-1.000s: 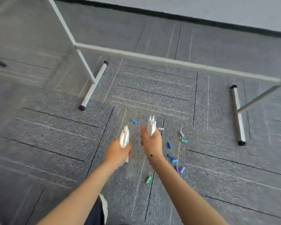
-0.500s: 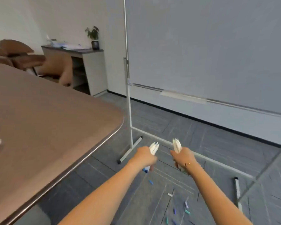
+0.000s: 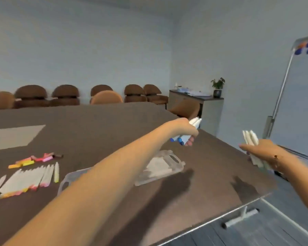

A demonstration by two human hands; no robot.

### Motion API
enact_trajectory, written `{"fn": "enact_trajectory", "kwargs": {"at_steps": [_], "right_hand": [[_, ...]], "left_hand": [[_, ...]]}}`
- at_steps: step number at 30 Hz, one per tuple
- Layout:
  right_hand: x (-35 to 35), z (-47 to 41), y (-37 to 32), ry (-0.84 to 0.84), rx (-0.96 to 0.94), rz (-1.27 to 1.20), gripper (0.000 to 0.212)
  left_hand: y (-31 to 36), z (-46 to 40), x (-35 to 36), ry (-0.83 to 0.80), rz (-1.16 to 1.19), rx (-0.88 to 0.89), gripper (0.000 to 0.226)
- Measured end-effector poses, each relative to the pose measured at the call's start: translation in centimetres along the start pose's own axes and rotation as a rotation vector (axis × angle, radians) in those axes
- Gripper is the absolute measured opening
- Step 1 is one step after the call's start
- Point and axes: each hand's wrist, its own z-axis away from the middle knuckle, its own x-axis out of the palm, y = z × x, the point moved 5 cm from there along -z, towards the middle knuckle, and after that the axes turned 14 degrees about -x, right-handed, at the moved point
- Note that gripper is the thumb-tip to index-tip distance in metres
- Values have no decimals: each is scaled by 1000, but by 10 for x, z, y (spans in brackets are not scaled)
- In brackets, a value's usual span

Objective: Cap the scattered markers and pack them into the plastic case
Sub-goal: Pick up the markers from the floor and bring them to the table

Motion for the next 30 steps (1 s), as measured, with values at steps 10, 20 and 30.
{"fn": "enact_trajectory", "kwargs": {"at_steps": [10, 20, 30], "right_hand": [[259, -104, -200, -469, -271, 176, 28], [356, -173, -201, -439, -213, 162, 43], [366, -180, -206, -493, -260, 194, 43]], "left_hand": [[-209, -106, -152, 374, 275, -404, 28], [-249, -182, -136, 595, 112, -539, 42], [-238, -189, -133, 621, 99, -655, 64]]}}
